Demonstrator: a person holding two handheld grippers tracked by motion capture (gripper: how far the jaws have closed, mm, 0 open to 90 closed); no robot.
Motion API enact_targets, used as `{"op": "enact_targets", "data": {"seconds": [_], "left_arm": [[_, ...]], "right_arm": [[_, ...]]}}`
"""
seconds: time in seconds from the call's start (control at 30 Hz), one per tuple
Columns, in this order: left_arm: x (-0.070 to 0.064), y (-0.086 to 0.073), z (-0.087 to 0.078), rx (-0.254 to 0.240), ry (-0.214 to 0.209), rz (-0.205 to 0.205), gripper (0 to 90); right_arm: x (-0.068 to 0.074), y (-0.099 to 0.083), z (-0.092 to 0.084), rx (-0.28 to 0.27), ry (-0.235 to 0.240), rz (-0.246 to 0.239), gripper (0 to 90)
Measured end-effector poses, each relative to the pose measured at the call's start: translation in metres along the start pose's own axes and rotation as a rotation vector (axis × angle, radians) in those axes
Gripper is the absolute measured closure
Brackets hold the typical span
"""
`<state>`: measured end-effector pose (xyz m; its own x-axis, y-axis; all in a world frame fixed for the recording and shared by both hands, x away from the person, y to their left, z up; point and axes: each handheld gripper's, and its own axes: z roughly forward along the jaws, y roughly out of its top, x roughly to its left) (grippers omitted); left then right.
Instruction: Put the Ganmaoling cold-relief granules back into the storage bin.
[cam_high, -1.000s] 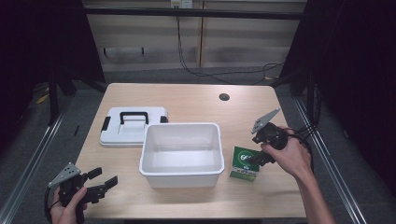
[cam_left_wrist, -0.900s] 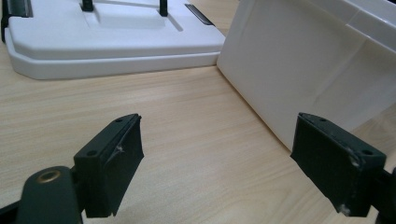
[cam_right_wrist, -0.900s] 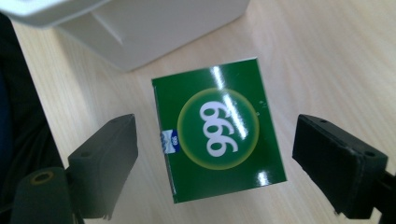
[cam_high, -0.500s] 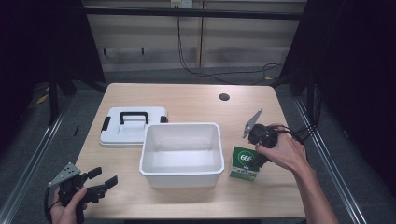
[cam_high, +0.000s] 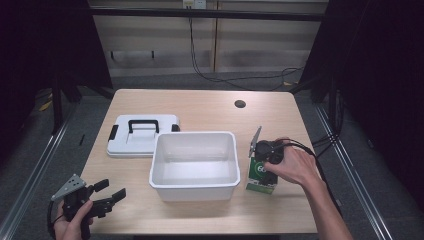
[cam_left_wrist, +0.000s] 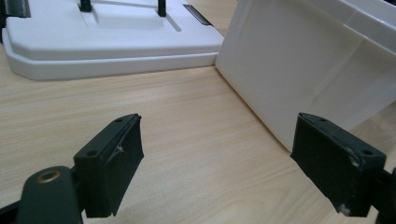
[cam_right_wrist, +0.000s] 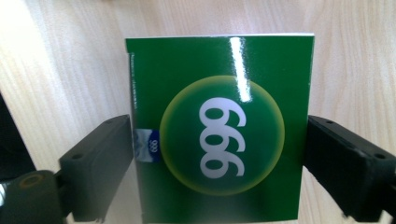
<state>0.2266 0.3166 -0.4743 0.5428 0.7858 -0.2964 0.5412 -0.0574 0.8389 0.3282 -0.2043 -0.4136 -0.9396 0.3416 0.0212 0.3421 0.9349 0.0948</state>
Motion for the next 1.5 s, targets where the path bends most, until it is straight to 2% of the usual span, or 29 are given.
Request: {"op": "enact_targets", "data": {"seconds": [0.1,0.23,0.3,0.63,0.8,1.0,1.07,1.1,1.33,1.43,1.5], "left_arm": [[0.0,0.0,0.0,0.002,-0.002,0.0,16.1],[0.0,0.0,0.0,0.001,-0.002,0.001,16.1],[0.0,0.0,0.0,0.001,-0.002,0.0,16.0],[0.0,0.0,0.0,0.002,-0.003,0.002,16.1],[0.0,0.0,0.0,0.002,-0.004,0.001,16.0],[0.0,0.0,0.0,0.002,-0.003,0.002,16.1],[0.0,0.0,0.0,0.001,-0.004,0.003,16.0],[0.0,0.0,0.0,0.001,-0.004,-0.001,16.0],[-0.001,0.0,0.0,0.002,-0.003,0.0,16.1],[-0.001,0.0,0.001,0.003,-0.003,-0.003,16.0],[-0.001,0.0,0.001,0.001,-0.004,-0.001,16.0]], "right_arm": [[-0.003,0.0,0.003,0.0,0.009,-0.012,12.4],[-0.003,0.003,0.01,0.004,0.027,0.006,12.1],[-0.004,0.004,0.013,-0.003,0.029,-0.01,12.5],[-0.006,0.003,0.011,0.02,0.056,-0.015,15.8],[-0.006,0.004,0.008,0.042,0.073,-0.007,16.1],[-0.005,0.004,0.004,0.044,0.077,-0.03,16.1],[-0.003,0.004,0.002,0.056,0.078,-0.013,16.1],[-0.004,0.004,0.001,0.052,0.075,-0.026,16.1],[-0.003,0.001,-0.005,0.046,0.08,-0.016,16.1],[-0.004,-0.001,-0.01,0.031,0.084,0.009,16.1],[-0.005,0.0,-0.014,0.03,0.073,-0.008,16.1]]}}
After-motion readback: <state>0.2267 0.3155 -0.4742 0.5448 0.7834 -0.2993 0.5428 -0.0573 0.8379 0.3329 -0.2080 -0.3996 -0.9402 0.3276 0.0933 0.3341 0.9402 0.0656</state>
